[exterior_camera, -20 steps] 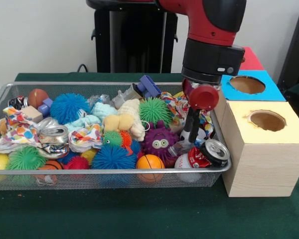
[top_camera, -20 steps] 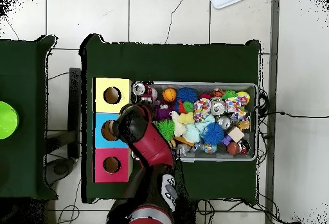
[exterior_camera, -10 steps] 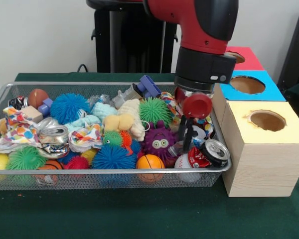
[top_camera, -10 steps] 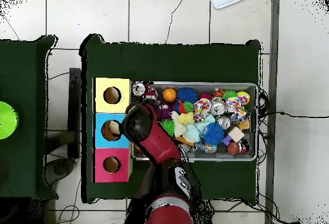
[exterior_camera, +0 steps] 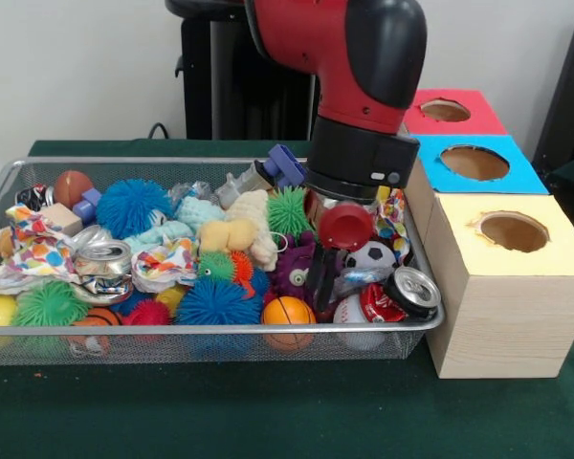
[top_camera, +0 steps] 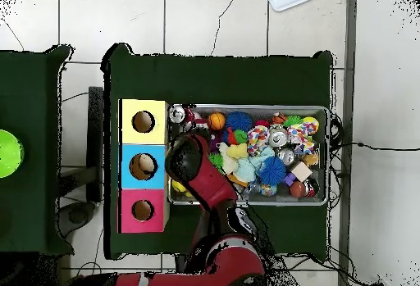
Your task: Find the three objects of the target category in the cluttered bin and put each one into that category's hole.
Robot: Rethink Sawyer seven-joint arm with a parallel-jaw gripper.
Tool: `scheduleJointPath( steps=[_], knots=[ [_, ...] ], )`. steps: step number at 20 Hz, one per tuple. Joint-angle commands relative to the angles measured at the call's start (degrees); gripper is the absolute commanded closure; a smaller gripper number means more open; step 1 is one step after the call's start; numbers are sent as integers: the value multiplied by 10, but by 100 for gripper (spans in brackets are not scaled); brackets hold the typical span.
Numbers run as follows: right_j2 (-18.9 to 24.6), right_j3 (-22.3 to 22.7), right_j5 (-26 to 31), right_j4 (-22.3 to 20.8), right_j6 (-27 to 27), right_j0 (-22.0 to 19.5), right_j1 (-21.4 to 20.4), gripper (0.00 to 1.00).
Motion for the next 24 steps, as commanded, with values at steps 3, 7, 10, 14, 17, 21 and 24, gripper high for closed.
scheduleJointPath(
  steps=[3,7,10,14,17,21,24],
  knots=[
    [44,11,4,27,154,16,23,100],
    [43,7,37,40,138,18,22,100],
    [17,4,70,87,122,50,14,100],
    [-10,12,117,128,111,82,-8,100],
    [-9,19,118,129,111,83,-16,100],
    [-30,16,119,140,105,103,-19,100],
    [-39,6,127,130,93,106,-13,0]
  ],
)
